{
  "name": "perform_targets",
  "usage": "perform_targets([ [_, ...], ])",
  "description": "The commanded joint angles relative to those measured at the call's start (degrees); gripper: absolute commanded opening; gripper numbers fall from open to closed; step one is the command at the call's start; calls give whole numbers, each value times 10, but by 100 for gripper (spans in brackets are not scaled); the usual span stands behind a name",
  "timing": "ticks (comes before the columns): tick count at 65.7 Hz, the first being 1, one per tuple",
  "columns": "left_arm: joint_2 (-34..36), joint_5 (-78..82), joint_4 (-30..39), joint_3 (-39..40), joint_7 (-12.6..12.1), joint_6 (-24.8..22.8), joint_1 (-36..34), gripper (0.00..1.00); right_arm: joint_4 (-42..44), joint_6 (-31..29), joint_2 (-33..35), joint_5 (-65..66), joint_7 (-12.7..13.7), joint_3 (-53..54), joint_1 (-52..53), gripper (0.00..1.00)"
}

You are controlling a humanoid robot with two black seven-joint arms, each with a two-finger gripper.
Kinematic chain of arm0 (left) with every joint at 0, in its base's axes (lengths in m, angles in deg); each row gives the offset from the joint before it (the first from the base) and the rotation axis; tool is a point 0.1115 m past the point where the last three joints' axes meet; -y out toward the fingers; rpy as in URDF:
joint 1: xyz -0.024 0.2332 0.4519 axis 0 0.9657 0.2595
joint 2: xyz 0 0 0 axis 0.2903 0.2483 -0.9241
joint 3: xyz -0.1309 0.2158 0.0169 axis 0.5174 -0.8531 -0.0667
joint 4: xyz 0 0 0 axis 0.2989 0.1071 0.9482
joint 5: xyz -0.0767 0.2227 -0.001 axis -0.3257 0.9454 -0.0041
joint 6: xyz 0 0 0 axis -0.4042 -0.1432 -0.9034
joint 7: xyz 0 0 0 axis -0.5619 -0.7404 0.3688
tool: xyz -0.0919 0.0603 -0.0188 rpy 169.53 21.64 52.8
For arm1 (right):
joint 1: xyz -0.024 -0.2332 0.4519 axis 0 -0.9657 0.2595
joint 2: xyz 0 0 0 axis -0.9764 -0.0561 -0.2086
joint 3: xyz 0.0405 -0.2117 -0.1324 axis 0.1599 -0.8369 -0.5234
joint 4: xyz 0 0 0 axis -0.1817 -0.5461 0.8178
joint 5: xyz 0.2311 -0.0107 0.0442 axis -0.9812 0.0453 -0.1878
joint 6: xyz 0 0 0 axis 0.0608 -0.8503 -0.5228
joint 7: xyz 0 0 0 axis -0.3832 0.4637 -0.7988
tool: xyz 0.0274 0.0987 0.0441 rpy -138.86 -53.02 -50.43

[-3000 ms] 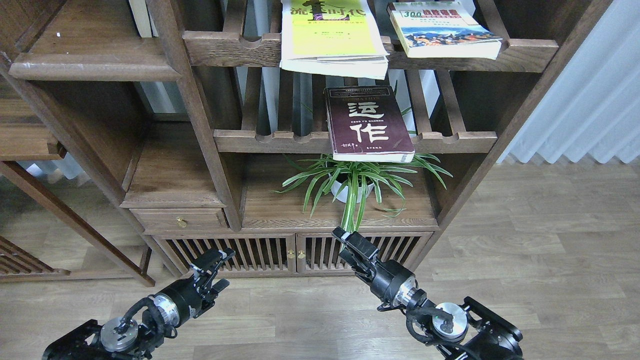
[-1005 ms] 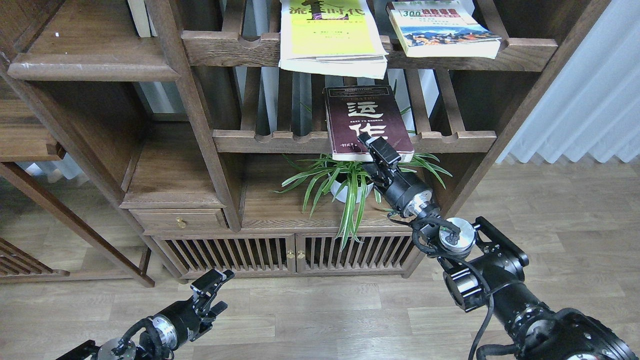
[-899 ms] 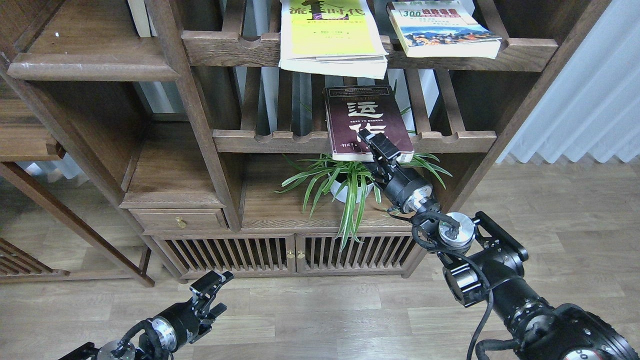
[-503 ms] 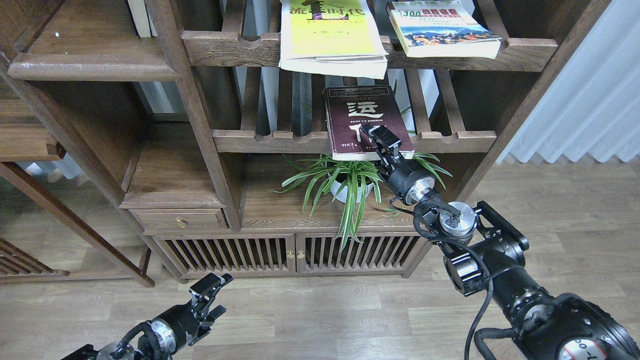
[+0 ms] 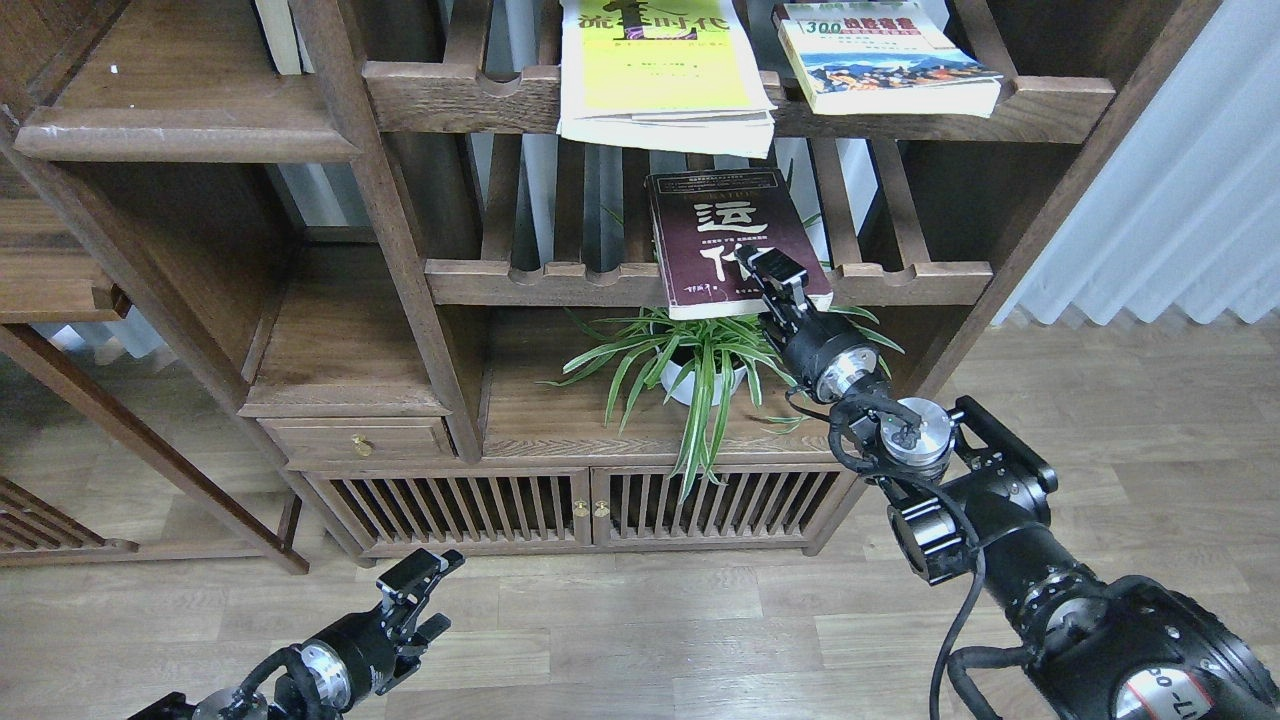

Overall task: Organize books on shelf
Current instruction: 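Reach the right gripper up to the dark red book's lower edge, then tip the dark red book off the shelf toward the robot with right gripper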

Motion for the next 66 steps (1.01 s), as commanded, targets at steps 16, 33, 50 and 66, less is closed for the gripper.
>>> perform_targets([
  [16, 0, 0, 0, -1, 1, 0, 2, 100, -1, -78, 0, 0, 4, 7, -6, 5],
  [33, 0, 0, 0, -1, 0, 0, 2, 100, -18, -117, 0, -4, 18, 6, -20, 4],
  [50, 0, 0, 4, -1, 0, 0, 5, 100, -114, -126, 14, -14, 46, 7, -88, 4],
  [66, 0, 0, 9, -2, 0, 0, 3, 100, -230, -127, 83, -36, 76, 7, -163, 4],
])
